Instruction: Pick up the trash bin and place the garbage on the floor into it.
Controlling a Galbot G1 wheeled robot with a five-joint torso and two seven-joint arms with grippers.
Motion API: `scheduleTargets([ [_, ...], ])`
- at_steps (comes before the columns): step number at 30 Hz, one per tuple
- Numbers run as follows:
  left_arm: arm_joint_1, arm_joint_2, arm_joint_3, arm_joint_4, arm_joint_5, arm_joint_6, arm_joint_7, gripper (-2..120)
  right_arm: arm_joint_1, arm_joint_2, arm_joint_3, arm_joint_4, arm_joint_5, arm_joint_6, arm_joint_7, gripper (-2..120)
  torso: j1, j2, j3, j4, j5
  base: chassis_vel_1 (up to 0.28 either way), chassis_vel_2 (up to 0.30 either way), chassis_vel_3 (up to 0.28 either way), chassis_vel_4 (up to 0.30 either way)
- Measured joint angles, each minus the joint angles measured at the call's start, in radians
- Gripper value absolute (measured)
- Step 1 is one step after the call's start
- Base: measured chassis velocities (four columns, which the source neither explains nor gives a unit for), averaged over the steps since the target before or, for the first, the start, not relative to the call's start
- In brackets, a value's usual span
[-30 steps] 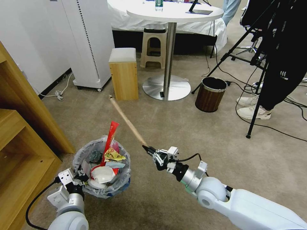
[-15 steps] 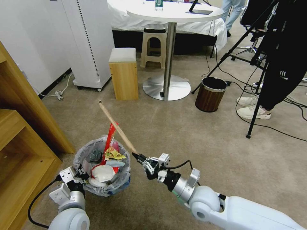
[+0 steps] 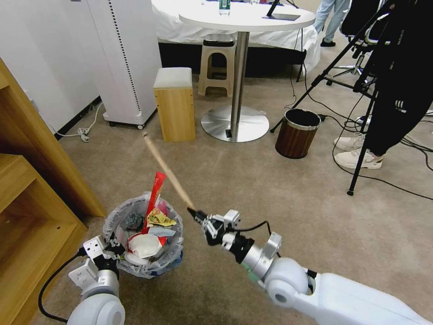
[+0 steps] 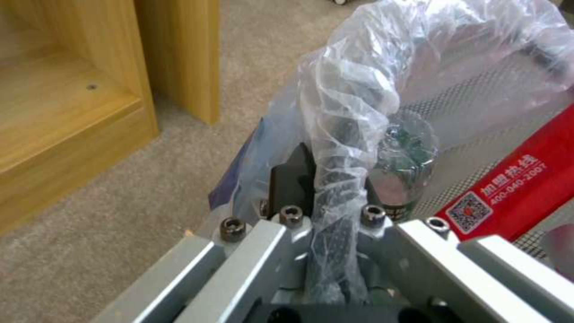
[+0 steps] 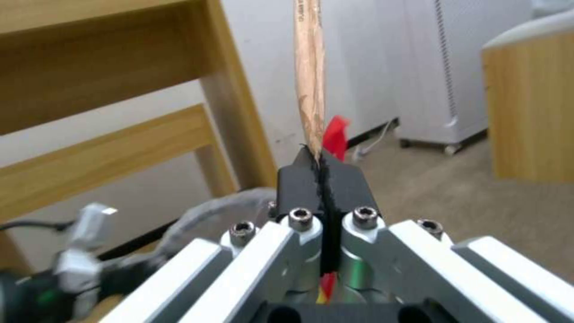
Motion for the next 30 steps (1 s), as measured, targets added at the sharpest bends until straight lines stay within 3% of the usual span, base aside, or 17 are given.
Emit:
scheduleTargets([
  [15,0.018,-0.009,0.03,-0.034,0.018,-0.003,0.011,1,0.055,0.046,-0.021,-0.078,-0.017,0.002,0.016,0,0.0,0.0,0.0,0.0,0.0,0.0,0.0,0.0,0.0],
  [30,-0.003,0.023,0.005,-0.006,-0.006,-0.003,0.004,1,0.019,0.024,-0.104,0.007,0.021,-0.024,0.047,0,0.0,0.0,0.0,-0.0001,-0.0001,0.0,0.0,0.0,0.0],
])
